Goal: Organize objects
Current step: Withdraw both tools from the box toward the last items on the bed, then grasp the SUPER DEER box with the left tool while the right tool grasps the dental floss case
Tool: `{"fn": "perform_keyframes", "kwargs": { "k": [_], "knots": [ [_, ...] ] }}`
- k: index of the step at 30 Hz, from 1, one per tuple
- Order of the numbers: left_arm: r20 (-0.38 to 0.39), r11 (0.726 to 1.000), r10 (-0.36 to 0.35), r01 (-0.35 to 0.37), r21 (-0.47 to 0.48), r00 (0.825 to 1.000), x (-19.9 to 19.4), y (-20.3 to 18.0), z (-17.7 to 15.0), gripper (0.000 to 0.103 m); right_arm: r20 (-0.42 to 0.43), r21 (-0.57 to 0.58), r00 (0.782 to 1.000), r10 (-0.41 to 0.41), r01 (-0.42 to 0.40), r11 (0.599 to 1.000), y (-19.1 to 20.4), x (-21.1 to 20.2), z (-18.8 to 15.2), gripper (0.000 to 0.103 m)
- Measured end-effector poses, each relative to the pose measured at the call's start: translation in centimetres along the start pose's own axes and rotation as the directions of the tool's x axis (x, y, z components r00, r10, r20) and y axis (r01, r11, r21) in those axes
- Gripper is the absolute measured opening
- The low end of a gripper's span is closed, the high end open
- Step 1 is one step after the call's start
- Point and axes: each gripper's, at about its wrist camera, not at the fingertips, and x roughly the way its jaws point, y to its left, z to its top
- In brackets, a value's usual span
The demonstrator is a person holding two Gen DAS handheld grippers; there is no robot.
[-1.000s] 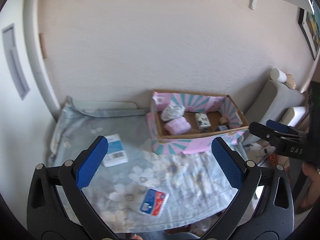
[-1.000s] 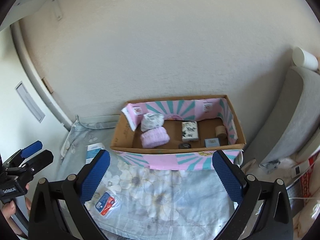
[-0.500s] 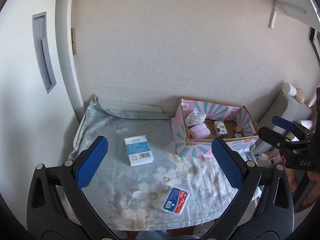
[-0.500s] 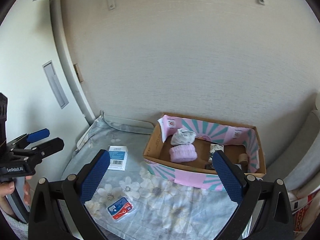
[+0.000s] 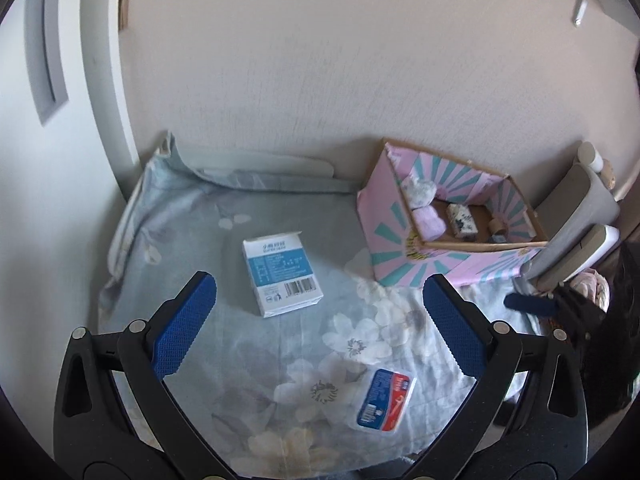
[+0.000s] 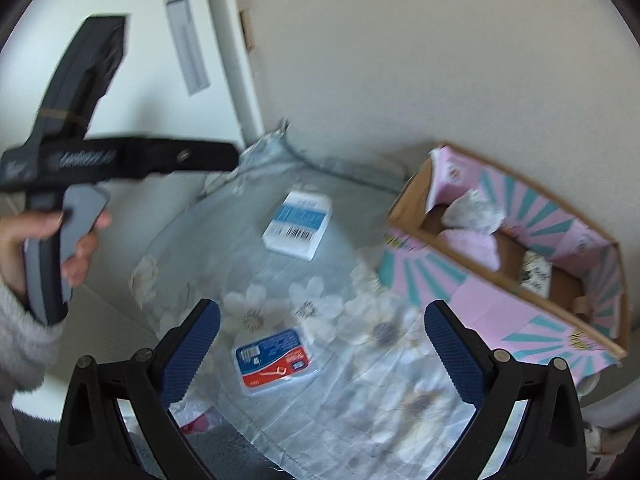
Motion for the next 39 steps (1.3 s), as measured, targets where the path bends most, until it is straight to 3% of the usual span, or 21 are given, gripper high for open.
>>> {"fn": "perform_keyframes", "kwargs": {
  "k": [6,10,18,24,30,39],
  "knots": [
    [-0.053,1.0,0.02,-0.02,-0.016,0.998,6.2,1.4,-1.1,0.103,-0.021,-0.072,0.996,0.085,-0.086,0.994,1.3,3.5,-3.7,0.102],
    [-0.095,0.999,0.035,-0.037,-0.022,0.995,9.9,1.9,-1.4,0.103,-0.042,-0.131,0.995,0.096,-0.101,0.986,2.3,5.7,-5.5,0.102],
    [-0.136,0.996,0.07,-0.077,-0.046,0.988,14.5,3.3,-1.5,0.103,-0.068,-0.174,0.987,0.144,-0.154,0.973,3.4,8.7,-6.4,0.102],
    [-0.142,0.995,0.088,-0.093,-0.031,0.986,15.6,3.5,-1.3,0.098,-0.074,-0.233,0.988,0.139,-0.153,0.96,4.4,10.1,-6.5,0.101],
    [-0.134,0.995,0.103,-0.1,0.026,0.986,15.7,2.7,-1.5,0.08,-0.097,-0.287,0.991,0.093,-0.118,0.951,5.3,11.1,-6.4,0.08],
    [-0.131,0.996,0.087,-0.087,0.007,0.988,15.3,2.6,-1.2,0.073,-0.094,-0.271,0.989,0.118,-0.14,0.953,4.9,11.3,-5.5,0.079]
  ]
}}
